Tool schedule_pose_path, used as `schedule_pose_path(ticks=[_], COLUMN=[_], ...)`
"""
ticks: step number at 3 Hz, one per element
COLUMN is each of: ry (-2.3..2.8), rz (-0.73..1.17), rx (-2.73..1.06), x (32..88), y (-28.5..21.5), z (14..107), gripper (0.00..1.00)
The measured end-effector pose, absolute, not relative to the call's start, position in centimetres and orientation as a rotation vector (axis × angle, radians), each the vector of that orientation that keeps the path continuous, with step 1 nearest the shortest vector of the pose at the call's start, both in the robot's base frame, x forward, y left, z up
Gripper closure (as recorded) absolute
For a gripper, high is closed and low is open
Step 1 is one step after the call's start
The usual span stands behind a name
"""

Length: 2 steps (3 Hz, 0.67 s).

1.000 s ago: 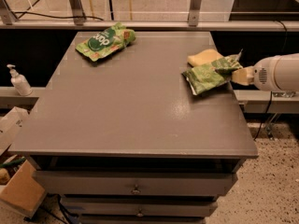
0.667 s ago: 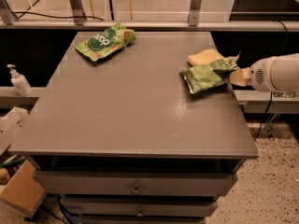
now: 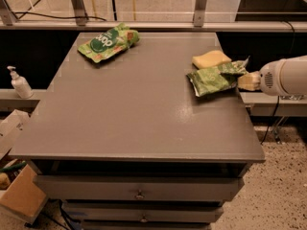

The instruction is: Move green jalapeno chip bag near sponge

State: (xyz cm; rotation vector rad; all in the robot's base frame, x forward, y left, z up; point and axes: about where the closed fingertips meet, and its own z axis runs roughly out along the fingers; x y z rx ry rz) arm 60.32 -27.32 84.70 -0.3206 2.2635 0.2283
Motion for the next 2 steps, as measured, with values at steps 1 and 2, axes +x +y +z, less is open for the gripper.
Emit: schedule_pose_path(ticks=[1,2], ry=[2.273,2.275], rz=[0.228,0.251], rx=[-0.337,-0.366], x=[60.14,60.11], y=[-27.31,-26.96], z=[84.58,84.46], gripper=[0.14,0.00])
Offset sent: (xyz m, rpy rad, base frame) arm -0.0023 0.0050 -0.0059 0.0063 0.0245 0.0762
